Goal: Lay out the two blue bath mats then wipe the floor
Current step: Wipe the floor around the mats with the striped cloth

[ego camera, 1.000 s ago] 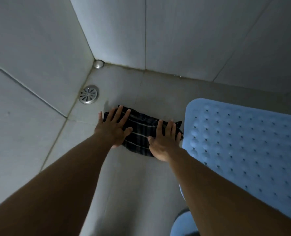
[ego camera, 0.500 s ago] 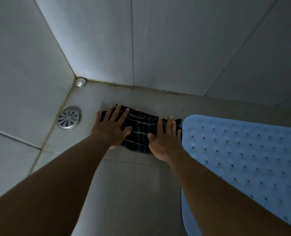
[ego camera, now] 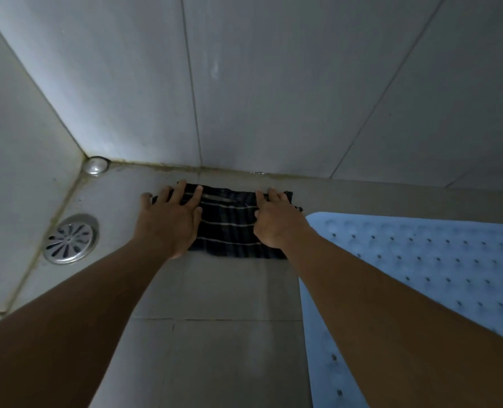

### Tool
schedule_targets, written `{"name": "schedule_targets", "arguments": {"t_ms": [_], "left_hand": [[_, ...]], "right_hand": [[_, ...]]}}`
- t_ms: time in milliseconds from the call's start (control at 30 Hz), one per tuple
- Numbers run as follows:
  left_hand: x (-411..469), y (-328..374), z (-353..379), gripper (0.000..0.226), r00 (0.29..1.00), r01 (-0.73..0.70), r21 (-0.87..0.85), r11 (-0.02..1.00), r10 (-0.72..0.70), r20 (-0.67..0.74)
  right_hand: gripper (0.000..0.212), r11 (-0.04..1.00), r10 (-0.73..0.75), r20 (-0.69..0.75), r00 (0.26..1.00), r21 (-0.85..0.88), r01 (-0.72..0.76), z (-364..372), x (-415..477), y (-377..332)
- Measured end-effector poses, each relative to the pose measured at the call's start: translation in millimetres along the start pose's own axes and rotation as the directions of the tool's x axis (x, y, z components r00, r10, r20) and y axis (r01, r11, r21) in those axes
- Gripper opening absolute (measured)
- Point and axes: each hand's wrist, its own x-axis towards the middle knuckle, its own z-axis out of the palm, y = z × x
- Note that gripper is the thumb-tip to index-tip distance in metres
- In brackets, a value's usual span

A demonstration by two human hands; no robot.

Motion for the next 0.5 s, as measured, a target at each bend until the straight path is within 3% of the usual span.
{"name": "schedule_targets", "arguments": {"t_ms": [100, 200, 333, 500], "left_hand": [[6.2, 3.8, -4.1, 0.058, 0.998, 0.026, 0.026, 0.999, -0.025, -0.053], [10.5, 9.3, -10.1, 0.054, 0.994, 0.060, -0.051, 0.997, -0.065, -0.093], [22.9, 12.0, -28.6, 0.037, 0.994, 0.091, -0.033, 0.995, -0.093, -0.062], [18.4, 11.8, -55.9, 0.023, 0.990, 0.126, -0.014, 0.992, -0.127, -0.061]], "right_hand": [[0.054, 0.999, -0.037, -0.157, 0.987, -0.001, 0.037, -3.0, 3.2, 2.9], [0.040, 1.000, -0.018, -0.288, 0.957, -0.005, 0.017, -7.8, 1.8, 3.2], [0.020, 0.998, 0.044, -0.269, 0.962, -0.028, -0.053, -15.9, 1.7, -0.7], [0.016, 0.992, -0.006, -0.303, 0.953, -0.121, -0.033, -31.6, -24.0, -5.1]]}}
